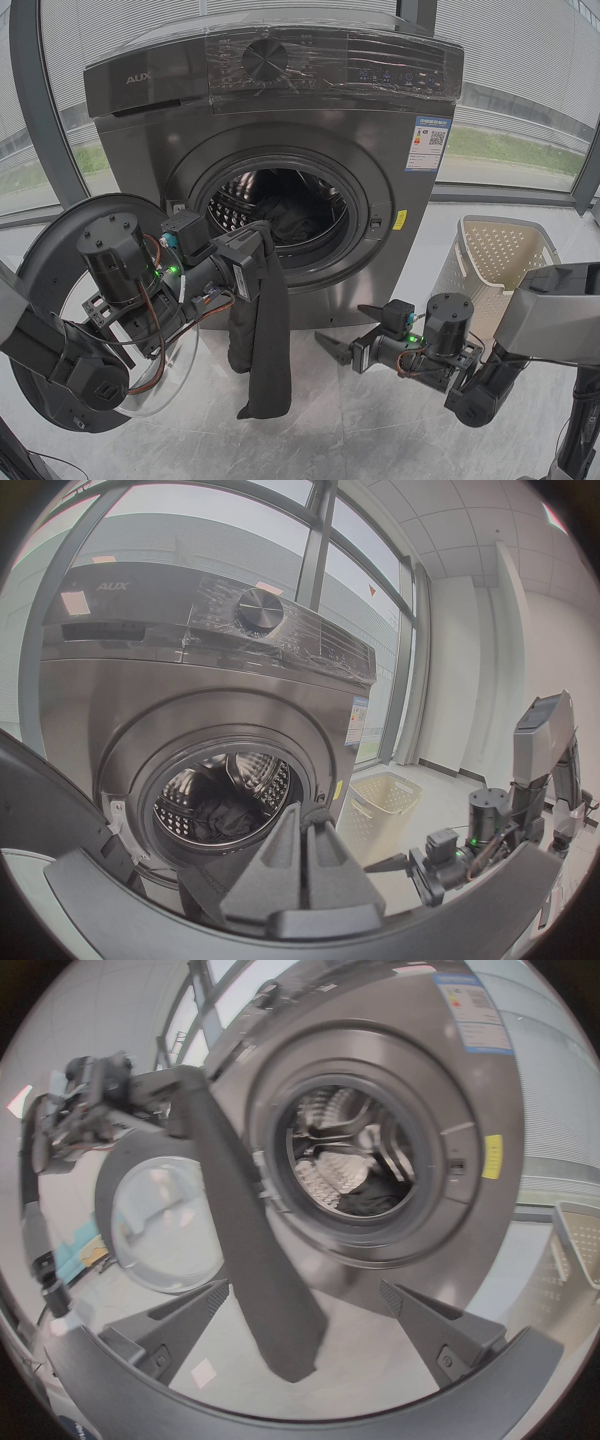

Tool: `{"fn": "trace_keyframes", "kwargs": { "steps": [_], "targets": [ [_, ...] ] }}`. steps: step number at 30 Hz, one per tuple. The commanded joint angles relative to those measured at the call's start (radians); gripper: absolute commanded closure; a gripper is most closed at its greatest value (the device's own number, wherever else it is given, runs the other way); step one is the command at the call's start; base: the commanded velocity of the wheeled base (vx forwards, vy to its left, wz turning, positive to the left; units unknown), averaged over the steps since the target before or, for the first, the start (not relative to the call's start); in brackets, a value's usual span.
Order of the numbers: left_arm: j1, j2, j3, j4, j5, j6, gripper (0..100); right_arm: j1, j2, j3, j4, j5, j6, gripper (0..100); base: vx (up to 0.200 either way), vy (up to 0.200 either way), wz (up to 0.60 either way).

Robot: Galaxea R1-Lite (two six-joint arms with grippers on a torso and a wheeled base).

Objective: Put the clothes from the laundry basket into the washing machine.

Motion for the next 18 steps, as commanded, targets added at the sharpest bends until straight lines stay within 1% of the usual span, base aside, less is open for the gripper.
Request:
{"fn": "trace_keyframes", "kwargs": {
  "steps": [1,4,5,8,10,12,13,14,18],
  "targets": [
    [0.003,0.013,-0.025,0.007,0.002,-0.001,100,0.084,-0.037,0.070,-0.029,0.050,-0.007,0,0.000,0.000,0.00],
    [0.006,0.023,-0.033,0.008,0.004,-0.001,100,0.118,-0.028,0.064,-0.029,0.052,-0.004,0,0.000,0.000,0.00],
    [0.008,0.023,-0.033,0.008,0.004,-0.001,100,0.120,-0.028,0.061,-0.029,0.052,-0.002,0,0.000,0.000,0.00],
    [0.008,0.023,-0.034,0.015,0.004,-0.001,100,0.130,-0.018,0.016,-0.018,0.035,-0.002,0,0.000,0.000,0.00],
    [0.006,0.022,-0.037,0.018,0.004,-0.001,100,0.123,0.005,-0.016,-0.011,0.015,-0.002,0,0.000,0.000,0.00],
    [0.000,0.019,-0.037,0.018,0.010,-0.001,100,0.092,0.078,-0.123,0.016,-0.072,-0.001,0,0.000,0.000,0.00],
    [0.000,0.019,-0.037,0.018,0.010,-0.001,100,0.092,0.078,-0.123,0.016,-0.072,-0.001,0,0.000,0.000,0.00],
    [-0.002,0.019,-0.039,0.018,0.017,-0.001,100,0.080,0.091,-0.146,0.023,-0.077,-0.001,0,0.000,0.000,0.00],
    [-0.003,0.013,-0.039,0.019,0.020,-0.001,100,0.064,0.126,-0.214,0.032,-0.080,-0.001,0,0.000,0.000,0.00]
  ]
}}
